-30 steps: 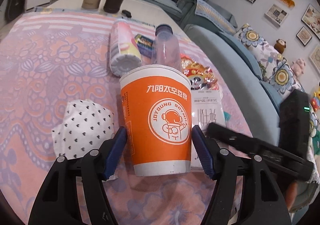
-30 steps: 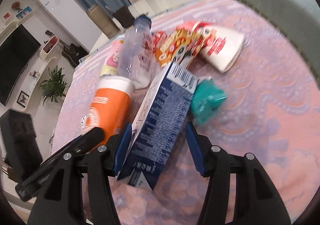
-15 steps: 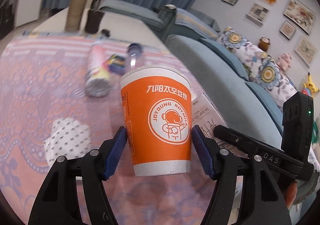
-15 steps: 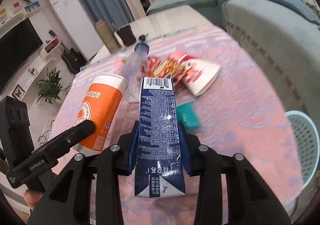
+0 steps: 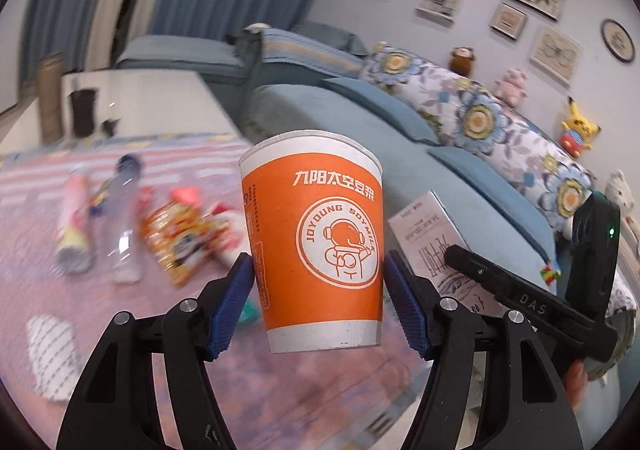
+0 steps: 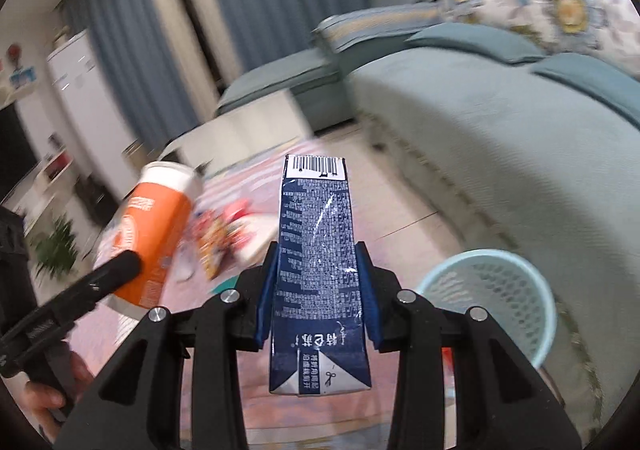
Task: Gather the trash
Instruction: 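Carry the cup and carton over the basket and open both tools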
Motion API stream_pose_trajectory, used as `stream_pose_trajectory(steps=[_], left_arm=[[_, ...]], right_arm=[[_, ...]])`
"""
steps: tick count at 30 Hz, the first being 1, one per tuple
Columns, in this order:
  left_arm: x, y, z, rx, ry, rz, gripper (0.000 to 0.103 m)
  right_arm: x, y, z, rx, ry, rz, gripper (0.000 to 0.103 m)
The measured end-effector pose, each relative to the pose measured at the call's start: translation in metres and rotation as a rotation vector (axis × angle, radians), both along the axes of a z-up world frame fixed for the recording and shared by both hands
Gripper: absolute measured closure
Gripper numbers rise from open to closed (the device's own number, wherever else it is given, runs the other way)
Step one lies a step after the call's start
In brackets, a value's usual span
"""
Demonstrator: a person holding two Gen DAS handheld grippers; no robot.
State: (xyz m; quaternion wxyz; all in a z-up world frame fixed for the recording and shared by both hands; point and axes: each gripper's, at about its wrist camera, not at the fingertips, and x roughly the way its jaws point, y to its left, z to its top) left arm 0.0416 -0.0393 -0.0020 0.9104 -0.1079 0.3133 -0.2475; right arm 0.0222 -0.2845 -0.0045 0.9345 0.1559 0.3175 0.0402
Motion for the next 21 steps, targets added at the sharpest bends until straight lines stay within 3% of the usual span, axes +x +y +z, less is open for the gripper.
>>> stream_pose_trajectory(steps=[6, 11, 14, 16, 18, 21], left_arm=[[0.014, -0.063, 0.009, 0.029, -0.017, -0.088, 0.039], [0.028, -0.117, -0.007, 0.078, 0.003, -0.157, 0.039], [0.036, -0.148, -0.029, 0.091, 0.046, -0.218, 0.039], [0.043, -0.159, -0.047, 0.046, 0.107, -0.260, 0.038], [0.052, -0.169, -0.068, 0.034, 0.174, -0.279, 0.038], [0.058, -0.185, -0.097, 0.084, 0.216, -0.300, 0.038]], right_arm=[[-0.014, -0.067, -0.006, 0.023, 0.000, -0.167, 0.070], [-0.015, -0.108, -0.035, 0.061, 0.054, -0.257, 0.070], [-0.012, -0.130, -0.062, 0.136, 0.104, -0.277, 0.070], [-0.008, -0.143, -0.081, 0.198, 0.142, -0.289, 0.070], [-0.007, -0.152, -0.093, 0.198, 0.170, -0.310, 0.070], [-0.003, -0.161, -0.118, 0.203, 0.232, -0.348, 0.070]])
